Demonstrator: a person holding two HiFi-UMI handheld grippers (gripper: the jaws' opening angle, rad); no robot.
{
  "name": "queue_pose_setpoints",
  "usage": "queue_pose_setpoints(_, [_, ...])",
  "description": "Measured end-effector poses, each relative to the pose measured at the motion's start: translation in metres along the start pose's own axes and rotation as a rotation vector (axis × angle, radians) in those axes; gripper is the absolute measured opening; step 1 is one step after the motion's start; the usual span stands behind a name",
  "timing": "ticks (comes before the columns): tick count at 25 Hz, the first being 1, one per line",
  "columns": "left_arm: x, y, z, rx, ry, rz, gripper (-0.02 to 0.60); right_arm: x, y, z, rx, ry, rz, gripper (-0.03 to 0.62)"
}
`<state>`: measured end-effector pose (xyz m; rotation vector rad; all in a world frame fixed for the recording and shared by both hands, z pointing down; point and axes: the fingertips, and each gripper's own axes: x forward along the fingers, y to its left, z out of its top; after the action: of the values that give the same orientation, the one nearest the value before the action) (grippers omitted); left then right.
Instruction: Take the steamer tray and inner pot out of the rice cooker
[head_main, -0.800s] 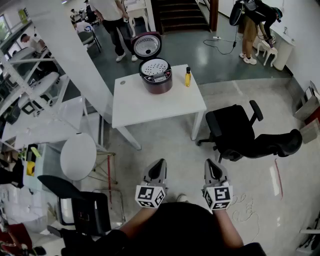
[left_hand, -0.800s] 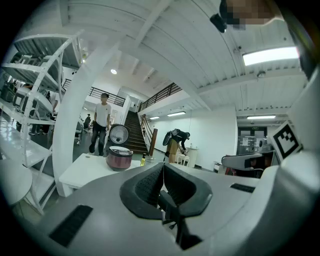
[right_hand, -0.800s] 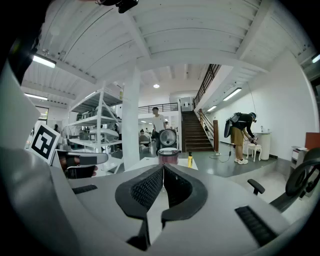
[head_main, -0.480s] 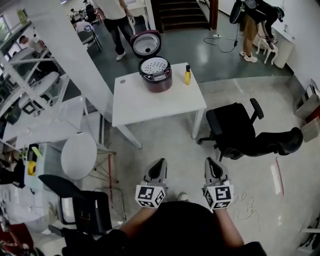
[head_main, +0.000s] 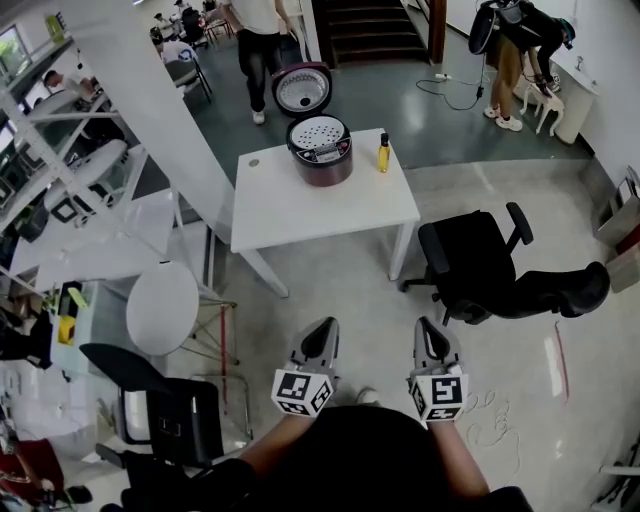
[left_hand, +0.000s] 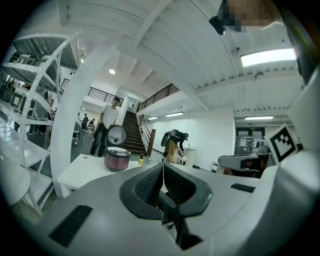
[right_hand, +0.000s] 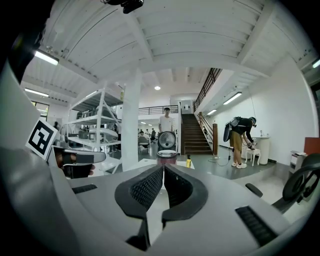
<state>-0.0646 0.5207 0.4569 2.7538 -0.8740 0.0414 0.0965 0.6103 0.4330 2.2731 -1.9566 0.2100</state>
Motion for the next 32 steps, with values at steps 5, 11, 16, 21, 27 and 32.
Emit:
queue_pose_setpoints(5, [-0.002, 0.002, 0.000, 0.007, 0.015, -0.009, 0.007, -0.005, -0.016, 0.004, 0.046, -0.015, -0.056, 0.011])
queue_pose_setpoints(11, [-0.010, 0.023, -0.009, 0.004, 0.044, 0.056, 0.188, 0.005, -0.006, -0.003, 0.067, 0.013, 0.016, 0.198])
queue_pose_setpoints(16, [-0.011, 0.034, -0.020, -0.010, 0.086, 0.088, 0.222, 0.015, 0.008, -0.016, 0.087, 0.048, 0.068, 0.224])
queue_pose_setpoints(21, [-0.006, 0.046, -0.027, -0.033, 0.105, 0.117, 0.225, 0.035, 0.010, -0.022, 0.092, 0.070, 0.095, 0.224])
queue_pose_setpoints(27, [0.017, 0.078, -0.029, -0.060, 0.117, 0.130, 0.225, 0.070, 0.007, -0.027, 0.083, 0.109, 0.096, 0.224])
queue_pose_setpoints(32, [0.055, 0.116, -0.028, -0.084, 0.120, 0.133, 0.225, 0.119, 0.003, -0.038, 0.072, 0.163, 0.093, 0.224])
